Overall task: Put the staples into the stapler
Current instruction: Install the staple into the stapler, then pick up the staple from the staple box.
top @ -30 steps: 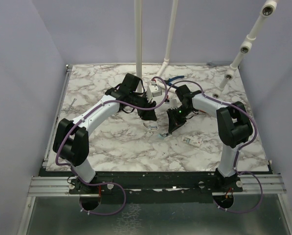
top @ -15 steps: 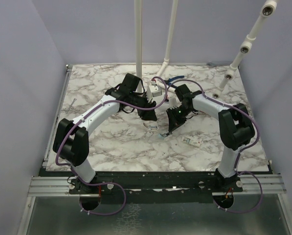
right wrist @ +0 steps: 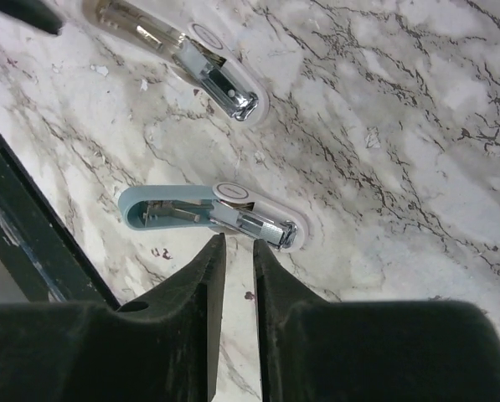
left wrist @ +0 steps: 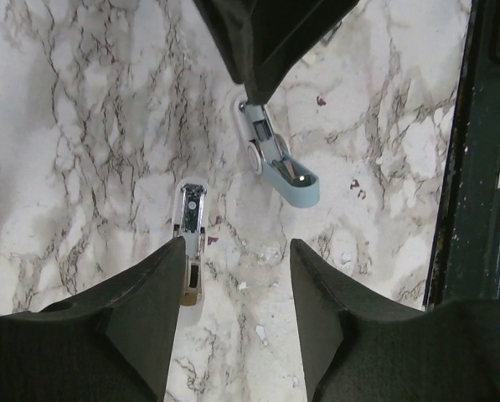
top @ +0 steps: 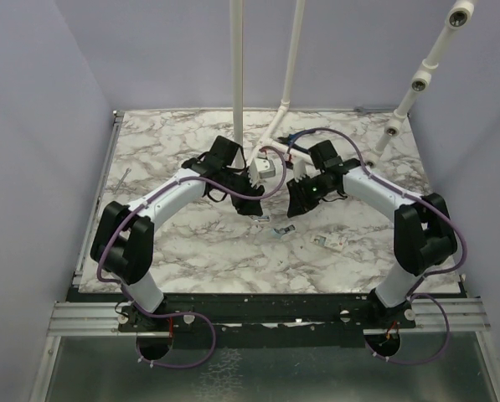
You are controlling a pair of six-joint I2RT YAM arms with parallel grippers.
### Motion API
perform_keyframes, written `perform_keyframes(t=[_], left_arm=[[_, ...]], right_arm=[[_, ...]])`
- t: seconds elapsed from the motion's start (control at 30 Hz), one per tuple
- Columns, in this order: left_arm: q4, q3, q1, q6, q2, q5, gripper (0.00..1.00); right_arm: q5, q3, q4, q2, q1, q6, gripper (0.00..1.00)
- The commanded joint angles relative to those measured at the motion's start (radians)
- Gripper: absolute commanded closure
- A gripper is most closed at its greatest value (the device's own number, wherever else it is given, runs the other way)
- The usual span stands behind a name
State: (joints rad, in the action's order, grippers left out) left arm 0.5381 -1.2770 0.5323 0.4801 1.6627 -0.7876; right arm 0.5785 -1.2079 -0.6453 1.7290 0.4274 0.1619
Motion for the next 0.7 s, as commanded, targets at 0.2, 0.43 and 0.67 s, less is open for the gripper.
perform_keyframes(t=[0.2, 0.43, 0.67], left_arm=[[-0.054, 0.059, -0.005, 0.035, -0.089, 0.189, 0.40], [-0.056, 0.035, -0.006, -0.001, -0.124, 0.234, 0.39], [-0.056, 0.043, -0.006, -0.013, -0.150, 0.219, 0.39]], right_arm=[[0.035, 0.118, 0.029, -0.144, -0.039, 0.221, 0.70], [-0.051, 0.246, -0.099, -0.251, -0.042, 0.381, 0.71], [-0.135, 0.265, -0.132, -0.243, -0.042, 0.417, 0.70]])
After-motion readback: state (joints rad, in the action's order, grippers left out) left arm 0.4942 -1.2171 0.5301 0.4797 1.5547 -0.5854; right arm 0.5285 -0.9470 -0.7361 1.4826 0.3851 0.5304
